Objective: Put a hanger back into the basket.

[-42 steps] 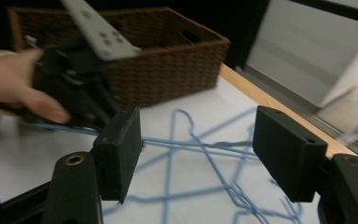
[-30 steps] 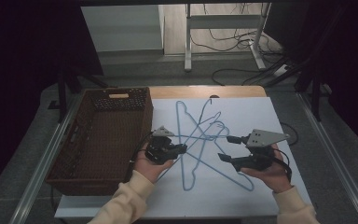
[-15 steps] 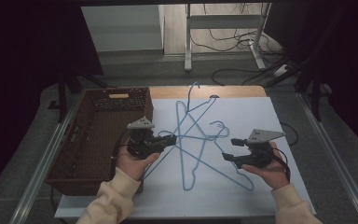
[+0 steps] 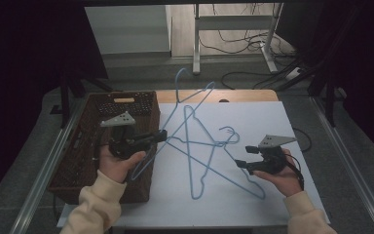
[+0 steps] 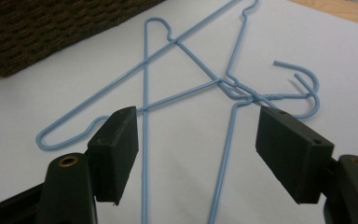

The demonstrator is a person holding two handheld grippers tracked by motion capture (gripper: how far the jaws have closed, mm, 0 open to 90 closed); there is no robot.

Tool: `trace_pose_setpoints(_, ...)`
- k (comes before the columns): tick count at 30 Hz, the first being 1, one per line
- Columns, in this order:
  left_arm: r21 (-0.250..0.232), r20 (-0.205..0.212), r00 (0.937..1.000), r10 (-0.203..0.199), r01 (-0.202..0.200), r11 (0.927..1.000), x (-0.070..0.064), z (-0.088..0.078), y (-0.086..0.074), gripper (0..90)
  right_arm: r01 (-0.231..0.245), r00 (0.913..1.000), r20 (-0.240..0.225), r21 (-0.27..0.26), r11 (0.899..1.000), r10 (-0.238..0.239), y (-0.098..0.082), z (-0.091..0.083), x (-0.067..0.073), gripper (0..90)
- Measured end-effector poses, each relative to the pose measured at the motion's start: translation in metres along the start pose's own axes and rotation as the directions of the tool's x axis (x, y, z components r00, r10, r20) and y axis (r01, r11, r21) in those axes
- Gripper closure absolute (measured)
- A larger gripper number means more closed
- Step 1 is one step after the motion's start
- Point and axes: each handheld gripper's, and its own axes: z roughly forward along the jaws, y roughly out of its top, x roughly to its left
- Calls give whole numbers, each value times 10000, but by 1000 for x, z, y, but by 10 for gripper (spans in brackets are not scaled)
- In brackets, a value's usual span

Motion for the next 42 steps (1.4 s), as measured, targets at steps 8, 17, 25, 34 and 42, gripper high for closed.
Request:
trace_pose_setpoints(8, -383, -454, 9988, -190, 173, 9991, 22, -34, 2, 859, -17, 9999, 131, 67, 10000, 16, 1, -2, 0, 295)
trace_pose_setpoints(17, -155, -926, 9946, -462, 450, 9989, 53, -61, -16, 859, 32, 9999, 113, 288, 9996, -35, 0, 2, 1, 294)
trace_pose_setpoints(25, -168, -1214, 9892, -826, 812, 9966, 76, -79, -34, 859, 101, 9999, -1, 444, 9990, -101, -1, 6, 1, 292)
trace_pose_setpoints(34, 0, -1586, 9814, -1084, 1097, 9940, 98, -99, -52, 859, 146, 9999, -37, 518, 9986, -144, -2, 8, 2, 290)
trace_pose_setpoints(42, 26, -1450, 9773, -1543, 1563, 9877, 116, -110, -64, 859, 115, 9999, -24, 558, 9984, -114, -2, 8, 2, 288)
